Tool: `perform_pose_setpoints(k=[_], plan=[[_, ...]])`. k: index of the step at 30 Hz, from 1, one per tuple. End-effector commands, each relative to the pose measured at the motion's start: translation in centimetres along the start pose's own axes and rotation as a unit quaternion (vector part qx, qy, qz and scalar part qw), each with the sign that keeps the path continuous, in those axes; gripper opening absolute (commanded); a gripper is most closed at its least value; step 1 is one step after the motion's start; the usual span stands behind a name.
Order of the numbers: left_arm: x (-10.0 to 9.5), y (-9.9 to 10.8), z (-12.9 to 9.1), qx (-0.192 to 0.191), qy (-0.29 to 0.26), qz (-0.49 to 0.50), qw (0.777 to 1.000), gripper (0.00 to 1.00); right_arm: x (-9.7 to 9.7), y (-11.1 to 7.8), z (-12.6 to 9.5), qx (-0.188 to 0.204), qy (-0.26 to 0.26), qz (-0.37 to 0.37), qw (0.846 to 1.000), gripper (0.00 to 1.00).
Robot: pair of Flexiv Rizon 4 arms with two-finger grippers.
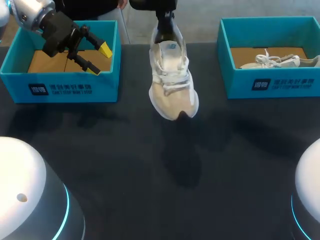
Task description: Take the shoe out of the shoebox, open the shoe tongue, remove and reinsert the insole, then place the shoe into the shoebox
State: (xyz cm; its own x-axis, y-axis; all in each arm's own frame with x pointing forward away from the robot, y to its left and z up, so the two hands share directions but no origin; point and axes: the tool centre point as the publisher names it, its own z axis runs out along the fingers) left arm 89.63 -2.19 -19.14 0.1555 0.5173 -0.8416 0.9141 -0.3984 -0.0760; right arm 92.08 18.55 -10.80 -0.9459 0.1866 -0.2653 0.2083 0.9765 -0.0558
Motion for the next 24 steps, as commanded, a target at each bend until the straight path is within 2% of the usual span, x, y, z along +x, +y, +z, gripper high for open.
perform_pose_setpoints(k=[1,14,24], plan=[[0.0,0.0,0.0,0.000,0.001,0.000,1.000,1.00,-0.1,0.0,-0.1,-0.001,0.001,0.000,1.000,0.00],[0.0,0.0,0.0,0.000,0.001,0.000,1.000,1.00,-0.1,0.0,-0.1,-0.001,0.001,0.000,1.000,0.00],[0.0,0.0,0.0,0.000,0.001,0.000,1.000,1.00,-5.4,-5.6,1.6,-0.023,0.016,-0.013,1.000,0.00]])
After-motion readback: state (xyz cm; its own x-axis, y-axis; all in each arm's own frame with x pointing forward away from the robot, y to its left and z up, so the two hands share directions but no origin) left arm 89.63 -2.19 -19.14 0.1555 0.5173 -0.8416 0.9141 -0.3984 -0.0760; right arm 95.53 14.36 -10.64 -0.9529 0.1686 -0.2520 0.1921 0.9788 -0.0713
